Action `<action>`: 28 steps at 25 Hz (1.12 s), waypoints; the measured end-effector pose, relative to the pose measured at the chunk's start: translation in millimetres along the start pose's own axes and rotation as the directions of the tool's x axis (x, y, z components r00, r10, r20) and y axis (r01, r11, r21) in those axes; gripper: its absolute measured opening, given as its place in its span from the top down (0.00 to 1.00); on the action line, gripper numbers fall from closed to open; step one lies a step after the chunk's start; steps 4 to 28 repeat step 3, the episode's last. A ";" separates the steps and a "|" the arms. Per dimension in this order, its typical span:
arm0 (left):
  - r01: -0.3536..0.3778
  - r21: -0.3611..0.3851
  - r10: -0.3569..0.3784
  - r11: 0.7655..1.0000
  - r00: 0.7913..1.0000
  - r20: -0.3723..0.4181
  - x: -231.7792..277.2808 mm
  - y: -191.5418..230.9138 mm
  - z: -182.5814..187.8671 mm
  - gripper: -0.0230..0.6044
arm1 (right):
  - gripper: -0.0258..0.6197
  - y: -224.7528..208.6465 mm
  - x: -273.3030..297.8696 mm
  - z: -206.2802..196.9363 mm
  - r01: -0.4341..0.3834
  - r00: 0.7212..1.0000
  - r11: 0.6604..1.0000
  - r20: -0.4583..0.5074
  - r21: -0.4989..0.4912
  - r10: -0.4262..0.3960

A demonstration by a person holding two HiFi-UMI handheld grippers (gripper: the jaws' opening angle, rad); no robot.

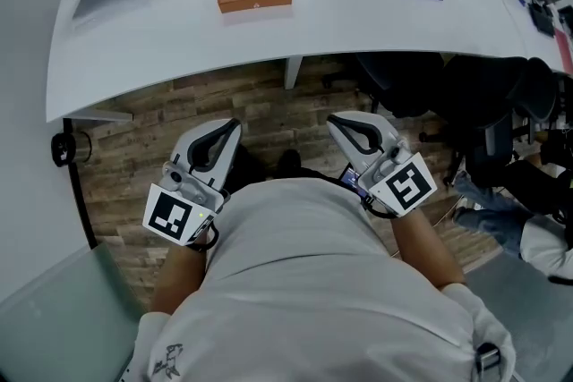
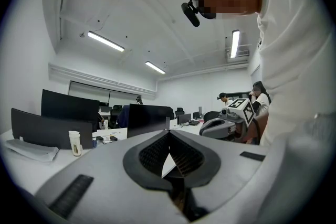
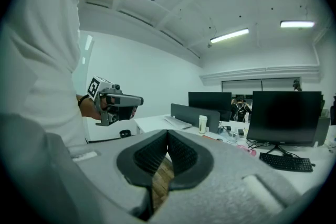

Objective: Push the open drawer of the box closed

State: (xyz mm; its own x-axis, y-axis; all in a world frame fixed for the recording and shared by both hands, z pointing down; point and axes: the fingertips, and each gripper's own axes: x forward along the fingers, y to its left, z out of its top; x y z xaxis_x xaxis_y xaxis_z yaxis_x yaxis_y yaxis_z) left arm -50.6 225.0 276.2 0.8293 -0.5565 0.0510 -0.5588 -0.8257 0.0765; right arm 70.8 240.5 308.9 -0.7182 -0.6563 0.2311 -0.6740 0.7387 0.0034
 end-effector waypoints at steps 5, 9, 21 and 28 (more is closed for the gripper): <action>-0.007 0.001 0.007 1.000 1.000 0.005 0.5 -3.6 1.7 0.96 | 0.96 0.0 -3.9 -1.8 -0.003 1.000 1.000 -0.001 -0.003 0.003; -0.007 0.001 0.007 1.000 1.000 0.005 0.5 -3.6 1.7 0.96 | 0.96 0.0 -3.9 -1.8 -0.003 1.000 1.000 -0.001 -0.003 0.003; -0.007 0.001 0.007 1.000 1.000 0.005 0.5 -3.6 1.7 0.96 | 0.96 0.0 -3.9 -1.8 -0.003 1.000 1.000 -0.001 -0.003 0.003; -0.007 0.001 0.007 1.000 1.000 0.005 0.5 -3.6 1.7 0.96 | 0.96 0.0 -3.9 -1.8 -0.003 1.000 1.000 -0.001 -0.003 0.003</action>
